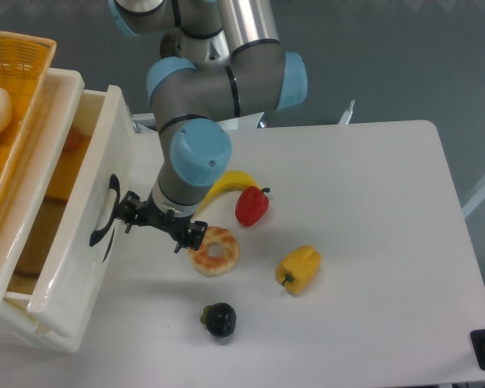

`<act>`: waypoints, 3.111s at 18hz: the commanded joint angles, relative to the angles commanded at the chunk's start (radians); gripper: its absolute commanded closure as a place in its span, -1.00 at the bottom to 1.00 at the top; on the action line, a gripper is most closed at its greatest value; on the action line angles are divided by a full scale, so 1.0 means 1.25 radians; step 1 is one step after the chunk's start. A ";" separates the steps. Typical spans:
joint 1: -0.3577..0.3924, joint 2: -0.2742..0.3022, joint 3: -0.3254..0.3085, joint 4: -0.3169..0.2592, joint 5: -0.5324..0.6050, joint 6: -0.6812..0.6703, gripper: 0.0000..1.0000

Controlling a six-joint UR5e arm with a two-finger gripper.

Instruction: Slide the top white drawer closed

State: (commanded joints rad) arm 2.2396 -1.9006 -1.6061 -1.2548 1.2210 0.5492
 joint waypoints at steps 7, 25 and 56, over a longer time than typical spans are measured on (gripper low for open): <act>-0.011 0.000 0.006 0.001 0.002 0.040 -1.00; -0.029 0.000 0.005 0.001 0.001 0.042 -1.00; 0.008 0.006 0.048 0.001 0.068 0.202 -1.00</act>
State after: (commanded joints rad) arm 2.2502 -1.8930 -1.5464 -1.2533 1.3064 0.8017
